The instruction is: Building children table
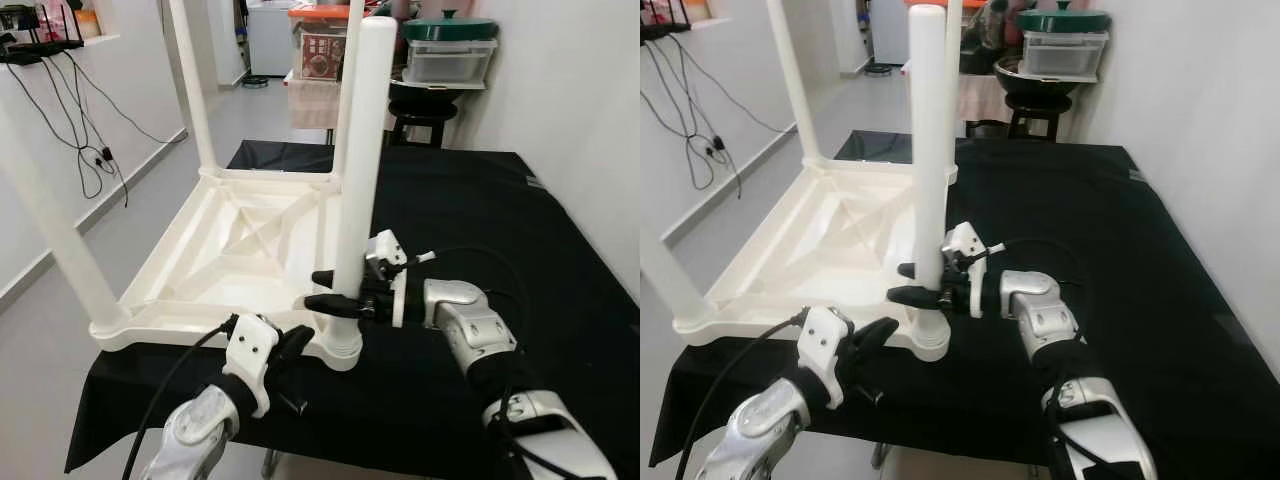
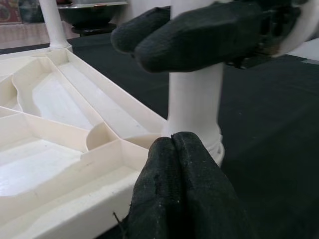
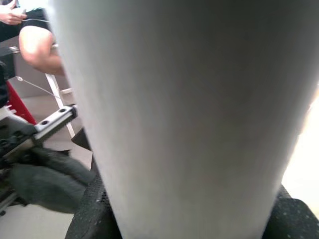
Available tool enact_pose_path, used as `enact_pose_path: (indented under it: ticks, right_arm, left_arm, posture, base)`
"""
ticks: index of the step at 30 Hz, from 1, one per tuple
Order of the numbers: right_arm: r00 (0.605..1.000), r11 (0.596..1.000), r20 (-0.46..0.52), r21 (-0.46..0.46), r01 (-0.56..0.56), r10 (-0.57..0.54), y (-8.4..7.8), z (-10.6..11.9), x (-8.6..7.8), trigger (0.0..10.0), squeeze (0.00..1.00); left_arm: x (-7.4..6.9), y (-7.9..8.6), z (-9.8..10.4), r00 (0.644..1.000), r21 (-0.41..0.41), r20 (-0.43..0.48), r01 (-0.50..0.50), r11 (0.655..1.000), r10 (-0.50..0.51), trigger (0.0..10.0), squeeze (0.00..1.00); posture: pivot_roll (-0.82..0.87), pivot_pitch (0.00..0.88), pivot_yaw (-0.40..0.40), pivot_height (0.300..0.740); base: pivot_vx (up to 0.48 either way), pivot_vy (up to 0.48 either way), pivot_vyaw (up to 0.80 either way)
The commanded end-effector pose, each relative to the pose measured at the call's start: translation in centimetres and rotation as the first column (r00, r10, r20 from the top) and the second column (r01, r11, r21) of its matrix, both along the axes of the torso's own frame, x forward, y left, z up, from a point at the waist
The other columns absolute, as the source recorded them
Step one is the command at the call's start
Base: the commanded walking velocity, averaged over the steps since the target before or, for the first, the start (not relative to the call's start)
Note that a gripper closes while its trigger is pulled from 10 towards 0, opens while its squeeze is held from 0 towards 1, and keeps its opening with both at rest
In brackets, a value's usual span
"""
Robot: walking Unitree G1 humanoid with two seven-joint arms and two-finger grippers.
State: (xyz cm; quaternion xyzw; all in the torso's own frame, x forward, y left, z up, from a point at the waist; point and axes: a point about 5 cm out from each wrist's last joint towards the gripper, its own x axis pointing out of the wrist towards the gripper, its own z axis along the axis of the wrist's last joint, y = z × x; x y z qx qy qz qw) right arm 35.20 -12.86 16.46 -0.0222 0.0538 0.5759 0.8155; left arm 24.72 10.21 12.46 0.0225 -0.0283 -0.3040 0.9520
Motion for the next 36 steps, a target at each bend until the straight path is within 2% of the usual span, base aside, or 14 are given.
enact_pose_path:
  ticks: [1,12,14,15,17,24,25,26,27,28,30,32,35,36]
  right_arm:
    - [0.998,0.999,-0.021,-0.001,0.054,-0.054,-0.5,-0.4,0.2,0.0,0.00]
    - [0.935,0.931,0.051,-0.080,0.355,-0.352,-3.6,-1.9,-0.9,0.0,0.00]
    - [0.676,0.673,0.050,-0.060,0.737,-0.735,-2.1,-3.2,-3.1,0.0,0.00]
    - [0.676,0.673,0.050,-0.060,0.737,-0.735,-2.1,-3.2,-3.1,0.0,0.00]
    - [0.508,0.504,0.044,-0.071,0.861,-0.861,-1.3,-3.3,-5.9,0.0,0.00]
    - [0.558,0.556,0.071,-0.047,0.830,-0.827,-0.5,-2.5,-4.7,0.0,0.00]
    - [0.583,0.581,0.055,-0.049,0.812,-0.810,0.4,-2.6,-4.9,2.0,0.00]
    - [0.613,0.612,0.016,-0.040,0.790,-0.790,1.5,-2.5,-5.2,10.0,0.15]
    - [0.637,0.637,-0.012,-0.027,0.771,-0.771,2.2,-2.2,-5.5,10.0,0.69]
    - [0.700,0.700,-0.042,0.001,0.714,-0.713,3.3,-1.8,-5.9,10.0,1.00]
    - [0.739,0.740,-0.060,0.022,0.673,-0.671,3.9,-1.4,-6.1,10.0,1.00]
    - [0.867,0.863,0.032,0.115,0.491,-0.497,4.1,0.7,-5.7,10.0,1.00]
    - [0.912,0.913,0.106,0.144,0.381,-0.397,3.5,2.0,-5.2,10.0,1.00]
    - [0.931,0.940,0.149,0.131,0.316,-0.334,2.7,2.5,-4.6,10.0,0.00]
  left_arm:
    - [-0.3,0.2,0.0,1.000,0.035,-0.004,0.001,0.999,-0.001,10.0,0.00]
    - [-1.7,0.8,0.1,1.000,0.051,-0.027,-0.012,0.999,0.013,10.0,0.00]
    - [-2.7,1.4,0.1,0.999,0.050,-0.051,0.001,0.999,0.002,10.0,0.00]
    - [-2.7,1.4,0.1,0.999,0.050,-0.051,0.001,0.999,0.002,10.0,0.00]
    - [-3.3,1.9,0.0,0.997,0.046,-0.077,0.012,0.999,-0.009,10.0,0.00]
    - [-3.3,1.7,-0.4,0.993,0.036,-0.112,0.053,0.998,-0.049,10.0,0.00]
    - [-3.3,1.7,-0.4,0.992,0.034,-0.114,0.052,0.998,-0.048,10.0,0.00]
    - [-3.2,1.7,-0.4,0.992,0.031,-0.117,0.045,0.998,-0.041,10.0,0.00]
    - [-3.2,1.8,-0.5,0.992,0.029,-0.120,0.040,0.999,-0.036,10.0,0.00]
    - [-3.2,1.8,-0.5,0.992,0.025,-0.122,0.037,0.999,-0.034,10.0,0.00]
    - [-3.1,1.8,-0.5,0.992,0.023,-0.124,0.037,0.999,-0.034,10.0,0.00]
    - [-3.0,1.6,-0.5,0.991,0.018,-0.124,0.048,0.999,-0.045,10.0,0.00]
    - [-2.9,1.5,-0.5,0.991,0.015,-0.123,0.056,0.998,-0.053,10.0,0.00]
    - [-2.9,1.4,-0.5,0.991,0.012,-0.121,0.060,0.998,-0.058,10.0,0.00]
  posture:
    - [0.04,0.000,-0.054,0.740]
    - [0.01,0.000,-0.045,0.740]
    - [-0.01,0.000,-0.015,0.740]
    - [-0.01,0.000,-0.015,0.740]
    - [-0.04,0.000,0.022,0.740]
    - [-0.02,0.000,0.001,0.740]
    - [-0.02,0.000,-0.001,0.740]
    - [-0.01,0.000,0.000,0.740]
    - [-0.01,0.000,0.000,0.740]
    - [-0.01,0.000,-0.001,0.740]
    - [-0.01,0.000,0.000,0.740]
    - [-0.01,0.000,-0.003,0.740]
    - [-0.01,0.000,-0.005,0.740]
    - [0.00,0.000,-0.012,0.740]
  base:
    - [0.000,0.000,0.00]
    - [0.000,0.000,0.00]
    - [0.000,0.000,0.00]
    - [0.000,0.000,0.00]
    - [0.000,0.000,0.00]
    - [0.000,0.000,0.00]
    - [0.000,0.000,0.00]
    - [0.000,0.000,0.00]
    - [0.000,0.000,0.00]
    - [0.000,0.000,0.00]
    - [0.000,0.000,0.00]
    - [0.000,0.000,0.00]
    - [0.000,0.000,0.00]
    - [0.000,0.000,0.00]
